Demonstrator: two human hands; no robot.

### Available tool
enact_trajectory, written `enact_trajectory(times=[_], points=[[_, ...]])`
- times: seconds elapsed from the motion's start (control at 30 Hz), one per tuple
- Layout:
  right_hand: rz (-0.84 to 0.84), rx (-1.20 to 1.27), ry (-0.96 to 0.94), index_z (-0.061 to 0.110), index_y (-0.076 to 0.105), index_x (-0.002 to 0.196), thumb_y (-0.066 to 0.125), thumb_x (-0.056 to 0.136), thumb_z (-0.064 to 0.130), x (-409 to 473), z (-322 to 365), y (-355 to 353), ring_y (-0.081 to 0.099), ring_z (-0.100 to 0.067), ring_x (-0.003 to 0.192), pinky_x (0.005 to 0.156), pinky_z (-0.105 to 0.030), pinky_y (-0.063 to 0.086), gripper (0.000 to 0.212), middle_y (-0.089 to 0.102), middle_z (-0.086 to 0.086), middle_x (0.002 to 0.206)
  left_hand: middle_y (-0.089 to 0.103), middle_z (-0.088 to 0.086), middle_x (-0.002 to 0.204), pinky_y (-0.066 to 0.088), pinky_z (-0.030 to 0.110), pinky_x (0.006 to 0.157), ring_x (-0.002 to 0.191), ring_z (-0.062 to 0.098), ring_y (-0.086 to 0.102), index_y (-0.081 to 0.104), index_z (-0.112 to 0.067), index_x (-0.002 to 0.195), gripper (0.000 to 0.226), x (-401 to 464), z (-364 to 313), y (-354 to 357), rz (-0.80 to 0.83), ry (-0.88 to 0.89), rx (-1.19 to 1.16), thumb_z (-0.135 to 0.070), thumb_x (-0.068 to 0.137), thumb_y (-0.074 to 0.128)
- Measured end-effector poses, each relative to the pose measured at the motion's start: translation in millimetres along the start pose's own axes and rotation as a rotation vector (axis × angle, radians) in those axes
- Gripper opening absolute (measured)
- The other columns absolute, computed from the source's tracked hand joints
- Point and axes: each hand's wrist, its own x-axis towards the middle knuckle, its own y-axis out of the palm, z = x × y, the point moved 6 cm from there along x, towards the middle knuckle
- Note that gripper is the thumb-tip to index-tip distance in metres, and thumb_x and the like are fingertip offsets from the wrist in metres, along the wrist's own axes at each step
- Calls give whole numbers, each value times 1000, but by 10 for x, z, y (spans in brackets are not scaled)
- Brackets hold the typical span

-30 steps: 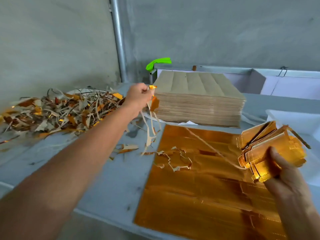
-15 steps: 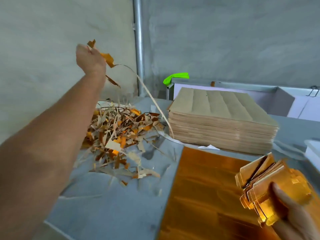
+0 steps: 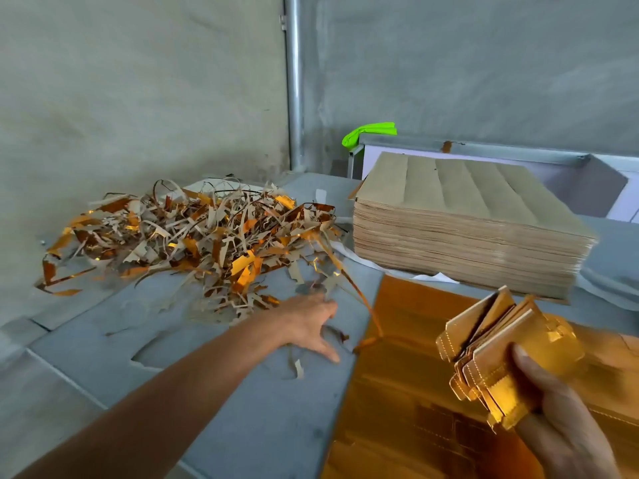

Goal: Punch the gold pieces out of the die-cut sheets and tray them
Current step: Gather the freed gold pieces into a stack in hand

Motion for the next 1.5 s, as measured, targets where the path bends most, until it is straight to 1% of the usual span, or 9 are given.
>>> enact_trajectory(times=[0.27,0.5,0.67,0.8,0.9,1.0,1.23,1.4,1.5], points=[[-5,28,4,23,56,111,65,67,12,-82,-45,-43,72,-30,75,55,-51,58,46,75,-7,88,55,6,82,32,23,57,70,14,46,56,-12,81,9,-193,410,-97,-70,-96,-35,-9,90,55],[-28,33,2,22,59,105,69,67,10,-42,-74,-91,72,-31,77,52,-49,56,42,75,-8,91,54,22,109,54,32,64,85,28,61,53,-2,109,18,-546,944,-900,-979,-506,-170,0,97,40],[-71,-49,-34,26,58,103,69,71,5,-4,-99,-168,66,-34,95,70,-54,53,40,71,-8,104,27,16,138,45,44,92,118,38,42,34,-8,139,60,-279,638,-761,-339,-791,194,-16,87,62],[-124,-167,-108,24,54,114,68,81,5,-12,-44,-205,61,-35,105,81,-56,52,40,64,-8,116,38,14,136,36,47,98,123,36,37,49,-11,132,45,-235,-157,-877,-453,-579,420,-25,90,56],[-105,-248,-170,28,53,116,67,82,9,-40,22,-133,60,-30,104,79,-52,52,42,62,-4,117,57,12,116,42,37,85,107,28,53,56,-10,117,49,-274,-863,-824,-653,-134,-132,-51,96,39],[-117,-272,-167,27,57,112,69,82,9,-43,46,-75,62,-31,104,88,-58,49,37,66,-5,114,50,-3,99,46,35,85,92,14,54,50,-26,105,59,-238,-1514,-407,-161,80,-921,-75,77,34],[-95,-330,-259,22,61,118,61,92,21,-38,49,120,68,-27,95,80,-50,56,26,72,-3,104,55,18,132,40,56,103,124,35,50,50,-6,131,42,-51,-1917,-2,-232,81,-1482,-25,94,58],[-178,-485,-378,32,54,101,57,92,24,-48,233,49,57,-18,98,74,-34,45,12,62,1,104,32,-9,148,28,41,114,136,12,33,30,-22,147,53,-78,-1952,21,-295,152,-1467,-28,98,50],[-171,-613,-463,28,60,97,52,94,14,-105,277,32,62,-17,93,74,-32,51,17,67,-1,96,56,4,132,43,46,104,120,18,53,51,-21,127,30,-58,-1947,76,-282,164,-1438,-24,97,51]])
